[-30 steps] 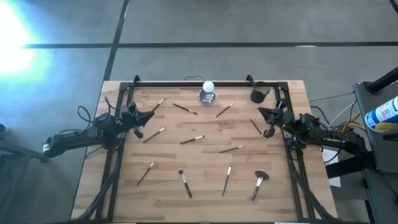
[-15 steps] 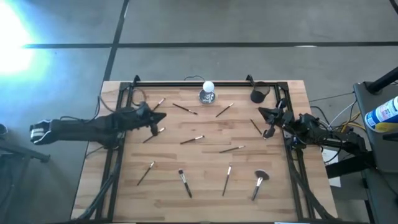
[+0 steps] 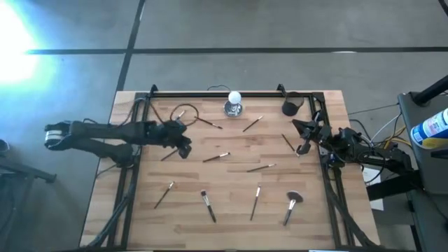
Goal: Put items in baskets/containers
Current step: Put the black eyeshadow brush into the black pen holder
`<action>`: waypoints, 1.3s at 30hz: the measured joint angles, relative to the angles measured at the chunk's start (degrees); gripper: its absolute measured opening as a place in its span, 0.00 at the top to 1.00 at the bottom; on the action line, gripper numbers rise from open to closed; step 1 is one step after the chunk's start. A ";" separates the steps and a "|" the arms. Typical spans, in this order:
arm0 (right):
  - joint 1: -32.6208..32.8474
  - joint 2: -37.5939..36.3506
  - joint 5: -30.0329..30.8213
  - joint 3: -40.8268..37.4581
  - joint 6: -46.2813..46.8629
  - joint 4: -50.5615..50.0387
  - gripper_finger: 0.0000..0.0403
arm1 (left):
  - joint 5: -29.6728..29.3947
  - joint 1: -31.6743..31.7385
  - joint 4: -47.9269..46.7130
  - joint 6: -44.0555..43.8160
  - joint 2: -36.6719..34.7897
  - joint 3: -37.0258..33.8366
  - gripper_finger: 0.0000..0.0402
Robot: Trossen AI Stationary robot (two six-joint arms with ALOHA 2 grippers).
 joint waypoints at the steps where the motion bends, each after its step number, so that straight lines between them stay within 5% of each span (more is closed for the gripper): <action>1: 0.00 0.00 0.02 0.00 0.00 -0.02 0.98 | -0.15 0.00 -0.55 -0.19 1.42 0.12 0.81; 7: 0.00 0.00 -0.01 0.00 -0.56 -0.05 0.98 | -1.61 0.67 -4.31 -1.02 8.42 0.08 0.72; 25: -0.02 -0.02 -0.01 -0.01 -3.61 -0.13 0.98 | -5.83 5.87 -3.22 -2.17 18.60 0.03 0.73; 39: -0.02 -0.04 -0.01 -0.02 -3.61 0.03 0.98 | -2.65 7.04 -0.26 0.97 21.73 0.10 0.73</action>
